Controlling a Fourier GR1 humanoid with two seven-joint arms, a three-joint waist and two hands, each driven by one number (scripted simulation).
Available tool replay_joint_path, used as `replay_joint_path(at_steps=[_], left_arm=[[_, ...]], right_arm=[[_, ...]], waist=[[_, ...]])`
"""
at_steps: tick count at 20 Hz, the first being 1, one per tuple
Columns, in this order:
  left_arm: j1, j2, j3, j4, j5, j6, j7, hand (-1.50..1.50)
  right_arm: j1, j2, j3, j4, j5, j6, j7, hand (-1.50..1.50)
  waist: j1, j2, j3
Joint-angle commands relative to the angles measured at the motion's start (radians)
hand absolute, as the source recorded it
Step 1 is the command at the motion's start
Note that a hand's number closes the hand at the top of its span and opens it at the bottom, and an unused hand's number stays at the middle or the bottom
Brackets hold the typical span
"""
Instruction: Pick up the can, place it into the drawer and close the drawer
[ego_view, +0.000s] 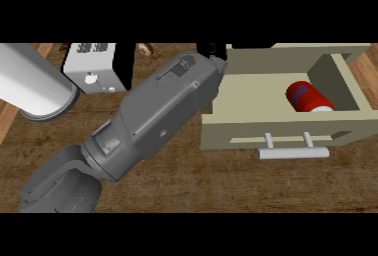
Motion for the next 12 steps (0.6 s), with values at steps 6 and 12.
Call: replay_joint_path(at_steps=[6, 12], left_arm=[[0.042, 0.0, -0.002, -0.054, -0.027, 0.018, 0.048, -1.5], [0.103, 0.035, 0.003, -0.082, -0.065, 0.008, 0.045, -1.5]], right_arm=[[-0.149, 0.014, 0.261, 0.229, 0.458, -0.164, -0.104, -1.5], [-0.261, -0.007, 0.377, 0.455, 0.657, -0.274, -0.15, -1.5]], waist=[[0.049, -0.015, -0.001], [0.053, -0.015, -0.001]])
